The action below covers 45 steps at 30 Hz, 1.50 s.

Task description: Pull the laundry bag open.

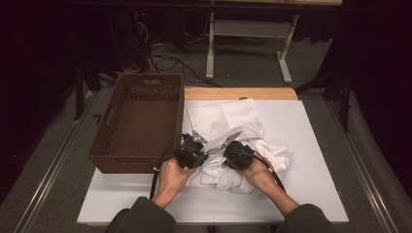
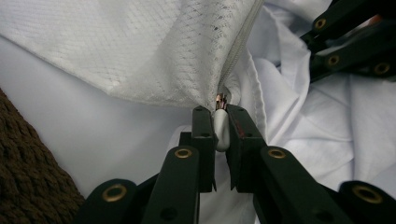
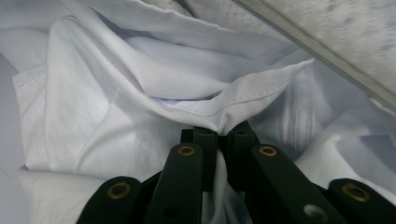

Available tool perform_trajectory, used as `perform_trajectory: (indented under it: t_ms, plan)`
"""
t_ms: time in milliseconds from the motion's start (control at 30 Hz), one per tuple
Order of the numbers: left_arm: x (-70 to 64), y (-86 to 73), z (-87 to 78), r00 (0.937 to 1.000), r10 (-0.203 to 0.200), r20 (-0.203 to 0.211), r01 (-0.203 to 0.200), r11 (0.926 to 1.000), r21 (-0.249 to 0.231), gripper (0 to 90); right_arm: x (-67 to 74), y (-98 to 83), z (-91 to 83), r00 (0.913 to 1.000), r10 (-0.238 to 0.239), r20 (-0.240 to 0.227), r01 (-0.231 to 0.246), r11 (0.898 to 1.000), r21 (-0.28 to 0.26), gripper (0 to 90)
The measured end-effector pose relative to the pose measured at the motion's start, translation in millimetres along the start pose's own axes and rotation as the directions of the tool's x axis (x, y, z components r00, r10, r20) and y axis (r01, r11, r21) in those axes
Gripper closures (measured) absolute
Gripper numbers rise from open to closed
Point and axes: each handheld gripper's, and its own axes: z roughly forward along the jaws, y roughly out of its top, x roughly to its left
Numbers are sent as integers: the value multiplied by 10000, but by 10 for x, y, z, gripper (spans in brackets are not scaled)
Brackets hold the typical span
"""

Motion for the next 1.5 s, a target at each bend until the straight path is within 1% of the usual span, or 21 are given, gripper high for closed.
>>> perform_trajectory:
  t_ms: [33,133,200,267,367,400,433,533,633,667,733,800,833,1033,1067,1133,1267,1367,1400,1433,1500]
  plan:
    - [-2,0,1,10000,17,-12,-17,10000,12,822,-13,-7,-20,9999,17,112,-16,10000,-96,881]
    - [-3,0,-15,10000,21,-7,-21,10000,-64,823,-117,-31,-125,9983,433,389,-411,9976,-555,884]
    - [-3,-3,-61,10000,4,-34,-5,9994,-347,824,-202,-48,-183,9938,941,593,-889,9924,-848,885]
    - [-12,-6,-96,10000,22,-17,-23,9989,-461,823,-276,-64,-206,9878,1142,1055,-1036,9894,-1018,887]
    - [-11,-7,-79,10000,-5,-54,3,9991,-420,824,-358,-62,-96,9839,1113,1397,-1052,9932,-499,887]
    - [-7,-6,-75,10000,-20,-42,18,9993,-375,824,-388,-49,-13,9818,1171,1497,-1141,9931,-284,887]
    - [-3,-6,-69,10000,0,-63,-3,9994,-339,824,-407,-39,13,9811,1208,1515,-1208,9926,-91,887]
    - [-1,-4,-55,9999,17,-107,-20,9996,-281,824,-478,-5,107,9756,1390,1700,-1404,9901,-40,887]
    - [0,-8,-65,10000,-49,-79,46,9995,-326,825,-561,10,143,9683,1566,1945,-1600,9871,19,886]
    - [-7,-10,-72,9999,-27,-104,24,9995,-311,825,-564,4,145,9674,1646,1924,-1688,9856,53,885]
    - [-17,-12,-78,9999,59,-150,-62,9997,-225,825,-544,-15,135,9679,1533,1990,-1565,9877,5,878]
    - [-9,-16,-73,9999,21,-123,-24,9998,-205,824,-509,-32,96,9717,1547,1786,-1586,9873,77,852]
    - [-6,-16,-68,9999,9,-126,-11,9998,-189,824,-493,-44,57,9754,1465,1647,-1495,9887,57,823]
    - [-10,-11,-34,10000,39,-91,-40,10000,-50,823,-388,-76,-183,9826,1700,747,-1654,9842,-637,609]
    - [-4,-13,-36,9999,14,-106,-14,10000,-46,823,-361,-81,-228,9831,1735,591,-1699,9835,-620,586]
    - [7,-21,-46,9999,-68,-79,68,9999,-76,822,-309,-102,-317,9862,1577,498,-1540,9855,-707,558]
    - [10,-24,-31,10000,-96,-6,96,9999,-37,822,-155,-123,-512,9918,1202,444,-1145,9867,-1153,513]
    - [11,-24,-41,9999,-106,69,106,9999,-62,821,-60,-93,-506,9952,965,158,-940,9883,-1199,489]
    - [16,-23,-39,9998,-136,139,136,9999,-63,822,-37,-57,-435,9971,762,24,-755,9915,-1060,484]
    - [20,-24,-38,9998,-148,168,149,9999,-59,822,-38,-39,-383,9975,700,-6,-697,9933,-923,476]
    - [30,-24,-39,9997,-146,181,147,9999,-45,822,-65,-1,-247,9965,823,-125,-829,9951,-540,461]
